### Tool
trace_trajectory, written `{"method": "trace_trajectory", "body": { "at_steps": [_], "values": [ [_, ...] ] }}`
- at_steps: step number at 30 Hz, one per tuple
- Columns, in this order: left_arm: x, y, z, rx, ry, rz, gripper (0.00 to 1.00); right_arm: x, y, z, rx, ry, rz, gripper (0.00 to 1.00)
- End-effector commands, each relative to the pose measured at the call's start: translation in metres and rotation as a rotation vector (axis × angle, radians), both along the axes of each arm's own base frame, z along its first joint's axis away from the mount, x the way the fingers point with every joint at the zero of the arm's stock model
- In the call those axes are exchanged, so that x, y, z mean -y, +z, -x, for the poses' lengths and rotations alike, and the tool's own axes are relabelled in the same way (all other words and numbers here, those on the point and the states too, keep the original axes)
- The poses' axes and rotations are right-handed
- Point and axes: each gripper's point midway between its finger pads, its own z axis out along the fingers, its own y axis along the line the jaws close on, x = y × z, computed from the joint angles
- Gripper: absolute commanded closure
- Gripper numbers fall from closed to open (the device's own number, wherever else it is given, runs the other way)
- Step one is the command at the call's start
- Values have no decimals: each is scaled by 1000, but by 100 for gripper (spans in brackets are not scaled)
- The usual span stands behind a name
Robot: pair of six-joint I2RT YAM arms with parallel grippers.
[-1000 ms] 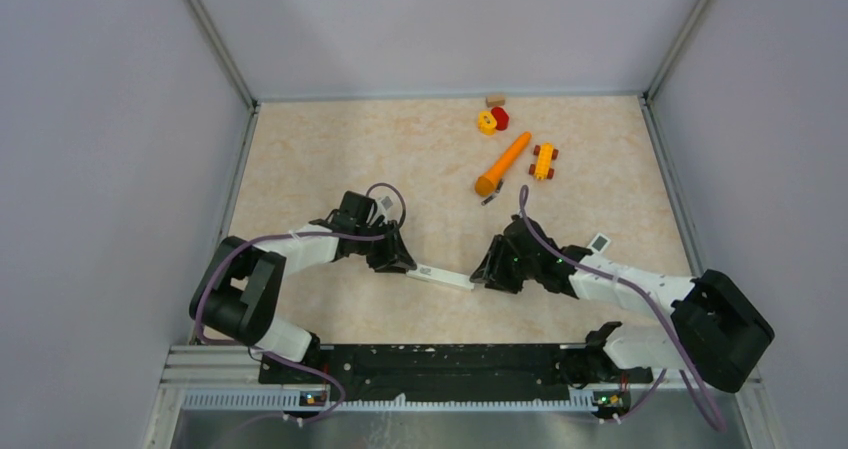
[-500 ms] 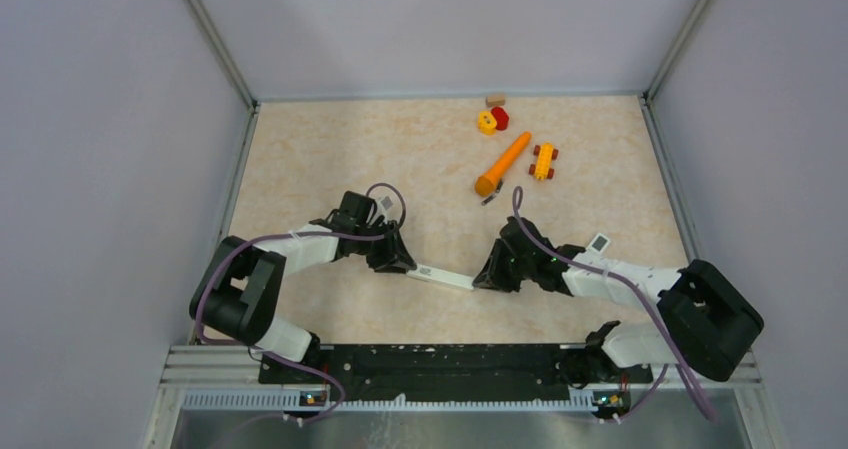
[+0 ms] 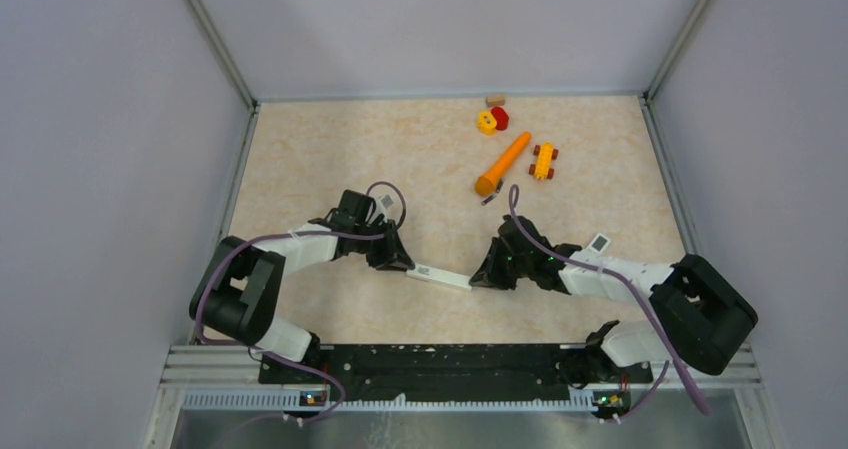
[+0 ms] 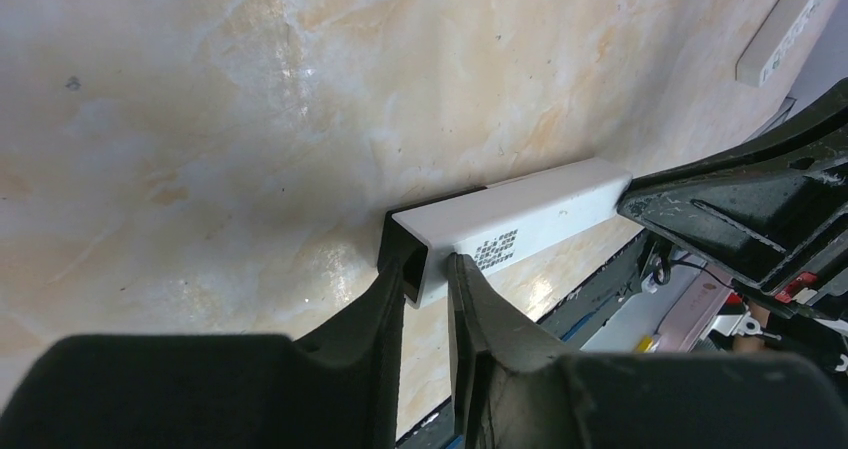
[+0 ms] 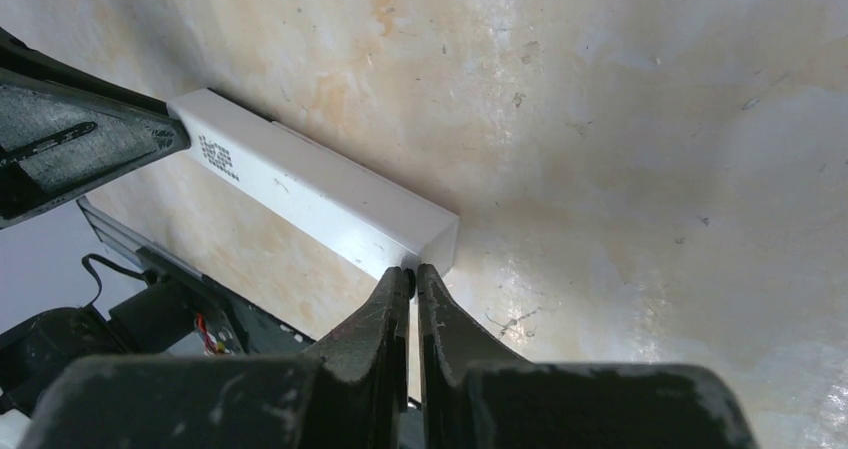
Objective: Load the batteries into the remote control
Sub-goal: Load the battery cover into the remote control.
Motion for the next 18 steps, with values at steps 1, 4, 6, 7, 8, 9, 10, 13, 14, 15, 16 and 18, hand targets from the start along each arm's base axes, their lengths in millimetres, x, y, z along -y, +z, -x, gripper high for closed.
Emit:
{"method": "trace_trajectory", "body": {
  "at_steps": [1,4,6,7,8,9,10,13,14,15,16,18],
  "values": [
    [-23,-34,15,-44,-1,-145,77,9,-22,3,-34,-14,77,96],
    [-22,-34,15,-41,-5,-140,81,5,-25,5,-44,-19,75,98],
    [-22,-34,15,-41,-10,-138,82,3,-27,6,-53,-25,74,99],
    [-22,-34,15,-37,-11,-136,83,3,-28,7,-57,-30,73,99],
    [-22,-34,15,-37,-11,-134,84,1,-28,7,-60,-32,68,100],
    [-22,-35,15,-37,-10,-130,84,-1,-29,8,-62,-37,67,100],
    [-23,-35,16,-39,-8,-126,86,-2,-29,8,-65,-44,66,100],
    [-24,-36,16,-42,0,-109,89,-7,-31,8,-67,-52,66,100],
    [-24,-35,15,-40,4,-103,90,-8,-31,8,-64,-51,69,100],
    [-25,-33,13,-39,10,-99,90,-9,-30,6,-58,-52,75,99],
    [-24,-30,12,-34,13,-92,88,-8,-28,4,-48,-54,84,99],
    [-22,-18,2,1,31,-76,86,-8,-16,-6,10,-52,89,95]
  ]
}}
